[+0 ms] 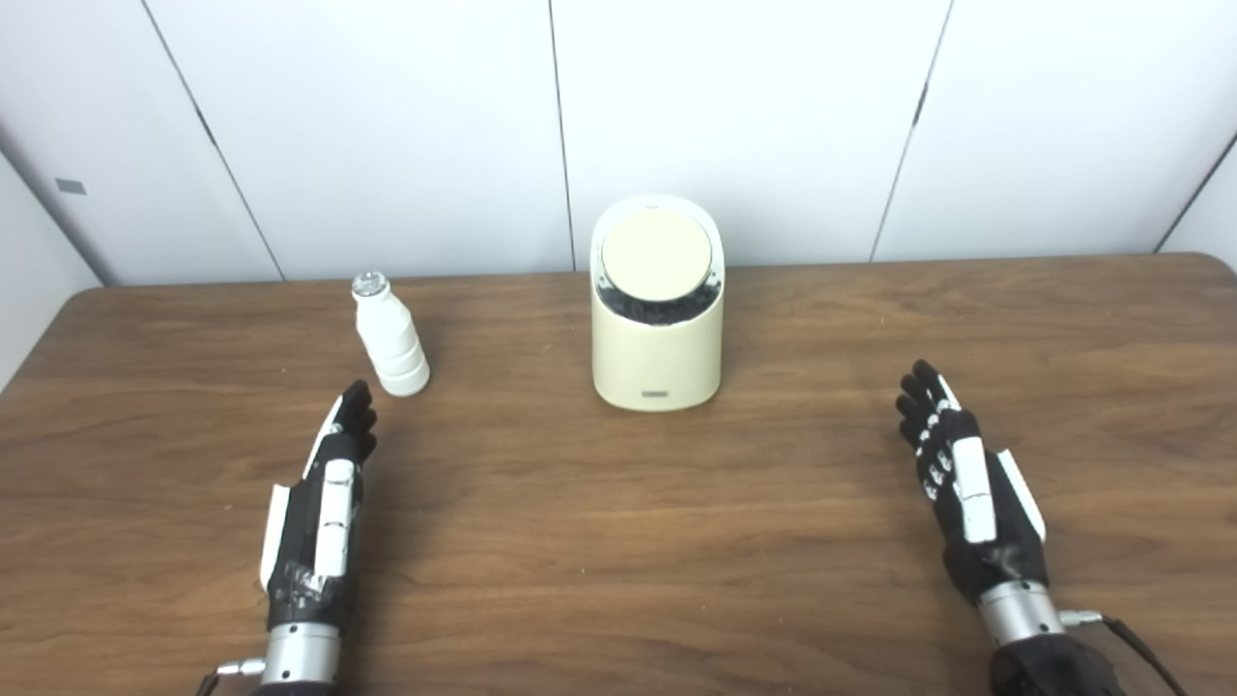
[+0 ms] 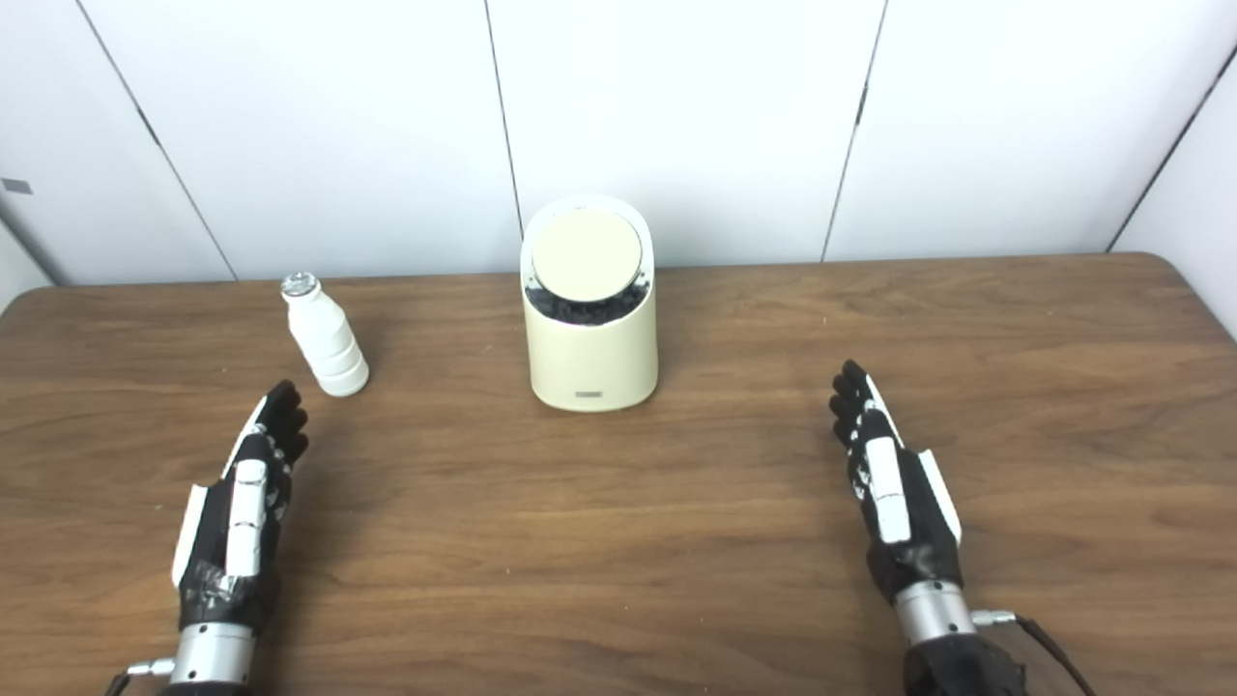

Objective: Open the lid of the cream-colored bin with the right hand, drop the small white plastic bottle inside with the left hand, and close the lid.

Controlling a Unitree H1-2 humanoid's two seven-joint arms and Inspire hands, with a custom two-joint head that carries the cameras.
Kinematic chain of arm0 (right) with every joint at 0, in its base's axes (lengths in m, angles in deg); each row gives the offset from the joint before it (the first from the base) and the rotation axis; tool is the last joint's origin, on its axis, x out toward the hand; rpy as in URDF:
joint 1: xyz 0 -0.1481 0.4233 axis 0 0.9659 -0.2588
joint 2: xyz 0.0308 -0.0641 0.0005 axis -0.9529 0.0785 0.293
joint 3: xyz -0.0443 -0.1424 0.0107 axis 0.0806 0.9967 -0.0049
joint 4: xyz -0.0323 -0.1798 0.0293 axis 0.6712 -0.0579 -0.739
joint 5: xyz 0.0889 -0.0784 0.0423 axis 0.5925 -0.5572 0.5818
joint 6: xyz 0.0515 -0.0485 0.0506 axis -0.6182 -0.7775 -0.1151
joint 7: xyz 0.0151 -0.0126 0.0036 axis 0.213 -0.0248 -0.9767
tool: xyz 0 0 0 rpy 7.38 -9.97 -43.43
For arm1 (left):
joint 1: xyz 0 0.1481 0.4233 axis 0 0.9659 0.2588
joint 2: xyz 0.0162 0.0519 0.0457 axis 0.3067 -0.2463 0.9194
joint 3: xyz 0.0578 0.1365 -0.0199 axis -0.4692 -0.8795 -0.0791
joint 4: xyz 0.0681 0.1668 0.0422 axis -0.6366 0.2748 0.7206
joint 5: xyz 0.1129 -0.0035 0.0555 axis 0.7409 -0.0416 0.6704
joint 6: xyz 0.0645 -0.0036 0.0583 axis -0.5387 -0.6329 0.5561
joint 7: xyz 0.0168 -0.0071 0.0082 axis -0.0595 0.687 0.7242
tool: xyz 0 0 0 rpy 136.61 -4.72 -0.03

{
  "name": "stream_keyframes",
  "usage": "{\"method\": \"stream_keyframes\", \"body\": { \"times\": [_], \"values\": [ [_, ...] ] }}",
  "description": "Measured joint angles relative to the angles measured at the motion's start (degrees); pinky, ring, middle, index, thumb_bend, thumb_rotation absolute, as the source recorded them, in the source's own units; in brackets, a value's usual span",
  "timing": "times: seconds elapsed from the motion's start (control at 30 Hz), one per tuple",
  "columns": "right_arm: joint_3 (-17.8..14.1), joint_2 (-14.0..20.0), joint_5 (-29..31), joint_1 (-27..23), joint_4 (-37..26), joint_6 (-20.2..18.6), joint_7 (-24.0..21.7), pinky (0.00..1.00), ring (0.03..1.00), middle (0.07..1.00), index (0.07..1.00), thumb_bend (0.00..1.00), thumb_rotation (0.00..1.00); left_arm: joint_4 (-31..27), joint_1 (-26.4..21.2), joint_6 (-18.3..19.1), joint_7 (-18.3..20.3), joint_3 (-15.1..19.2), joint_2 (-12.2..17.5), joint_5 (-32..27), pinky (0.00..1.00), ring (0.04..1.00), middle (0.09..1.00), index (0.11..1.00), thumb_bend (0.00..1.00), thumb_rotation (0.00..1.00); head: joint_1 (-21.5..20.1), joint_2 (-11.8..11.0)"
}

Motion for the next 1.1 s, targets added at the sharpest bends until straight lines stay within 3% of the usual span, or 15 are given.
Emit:
{"method": "stream_keyframes", "body": {
  "times": [0.57,0.8,0.9,1.1],
  "values": [
    [0.12,0.04,-0.85,0.01,-0.79,-1.18,0.04,0.99,0.956,0.96,0.952,0.66,1.0,-0.06,-0.01,0.22,0.02,-0.01,0.0,-0.02,0.98,0.976,0.973,0.957,0.44,0.92,-0.61,-0.09],
    [0.17,0.19,-2.99,-0.16,-0.95,-1.28,0.51,1.0,0.949,0.956,0.953,0.7,0.92,0.0,-0.06,0.7,-0.04,-0.06,-0.01,0.19,0.97,0.967,0.964,0.945,0.46,0.9,-0.09,-0.7],
    [0.38,0.52,-4.27,-0.74,-1.36,-2.65,0.55,0.98,0.952,0.956,0.961,0.71,0.93,0.0,-0.06,0.68,-0.06,-0.14,-0.03,0.25,0.97,0.968,0.969,0.952,0.44,0.92,-0.26,-0.88],
    [1.61,3.14,-7.84,-5.21,-4.15,-8.39,0.46,0.97,0.94,0.96,0.965,0.7,0.81,0.01,-0.03,0.69,-0.16,-0.24,-0.1,0.29,0.99,0.982,0.973,0.953,0.46,0.91,-0.26,-0.97]
  ]
}}
